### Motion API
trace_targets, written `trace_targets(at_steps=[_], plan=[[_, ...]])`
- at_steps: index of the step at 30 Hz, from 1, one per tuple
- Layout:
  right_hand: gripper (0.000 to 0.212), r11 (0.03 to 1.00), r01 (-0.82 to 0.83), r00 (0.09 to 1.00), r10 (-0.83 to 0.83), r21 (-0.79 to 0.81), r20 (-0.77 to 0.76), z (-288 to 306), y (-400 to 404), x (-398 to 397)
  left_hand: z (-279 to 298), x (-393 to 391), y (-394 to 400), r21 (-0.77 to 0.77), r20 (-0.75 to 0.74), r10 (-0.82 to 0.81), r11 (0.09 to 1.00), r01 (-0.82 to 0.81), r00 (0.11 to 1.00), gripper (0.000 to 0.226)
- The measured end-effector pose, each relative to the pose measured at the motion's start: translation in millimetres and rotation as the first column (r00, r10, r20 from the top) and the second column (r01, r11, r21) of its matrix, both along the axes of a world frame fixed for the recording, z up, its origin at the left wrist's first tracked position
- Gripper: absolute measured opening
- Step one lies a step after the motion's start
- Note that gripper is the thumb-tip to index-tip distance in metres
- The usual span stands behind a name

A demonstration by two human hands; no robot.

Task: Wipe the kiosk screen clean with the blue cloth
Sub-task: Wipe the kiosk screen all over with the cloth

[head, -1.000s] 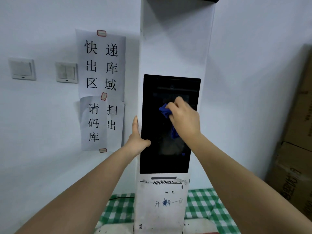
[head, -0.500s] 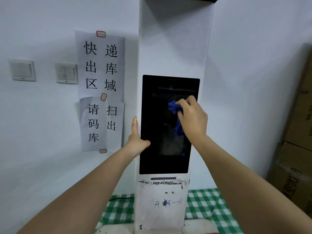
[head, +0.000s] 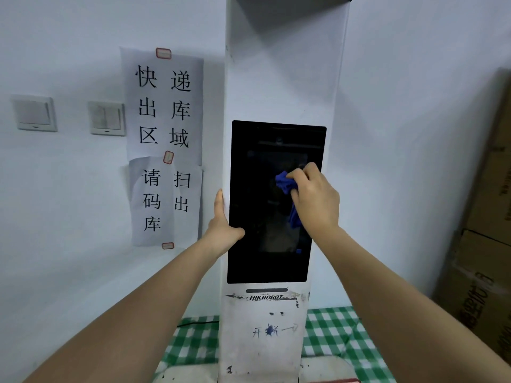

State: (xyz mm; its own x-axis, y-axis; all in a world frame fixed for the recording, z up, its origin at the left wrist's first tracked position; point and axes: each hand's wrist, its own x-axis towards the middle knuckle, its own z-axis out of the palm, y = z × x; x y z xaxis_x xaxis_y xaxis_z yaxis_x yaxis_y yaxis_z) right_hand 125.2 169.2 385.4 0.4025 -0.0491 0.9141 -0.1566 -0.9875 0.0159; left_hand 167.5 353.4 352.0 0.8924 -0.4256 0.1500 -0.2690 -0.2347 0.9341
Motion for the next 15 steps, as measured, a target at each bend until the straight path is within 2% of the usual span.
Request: trace_targets(at_steps=[2,5,8,9,12,13,15], plan=[[0.020,1.000,-0.023,1.000,0.023,-0.004,-0.019,-16,7,1,0,0,0,-0.007,0.000,0.009,1.000,-0.009,1.000,0.099],[0.030,0.994,-0.041,0.994,0.030,-0.100,-0.107,-33,8,2,1,0,1,-0.010,-0.003,0.014,1.000,-0.014,1.000,0.100],[0.029,0.982,-0.055,0.986,0.026,-0.181,-0.162,-24,1,-2,1,0,1,-0.016,-0.014,0.004,1.000,-0.004,1.000,0.099],[0.024,0.989,-0.047,0.990,0.028,-0.139,-0.135,-15,-2,-3,0,-1,1,-0.012,-0.008,0.000,1.000,0.000,1.000,0.099],[0.016,0.992,0.009,1.000,-0.009,0.127,-0.002,14,-9,-6,-1,-1,0,-0.012,0.002,-0.005,1.000,0.005,1.000,0.100],[0.016,0.987,0.012,0.999,-0.017,0.162,0.028,18,-11,-5,0,-1,0,-0.013,0.007,-0.003,1.000,0.003,1.000,0.099],[0.015,0.995,0.009,1.000,-0.012,0.101,0.023,12,-7,-5,0,-3,-1,-0.015,0.006,0.000,1.000,0.000,1.000,0.098]])
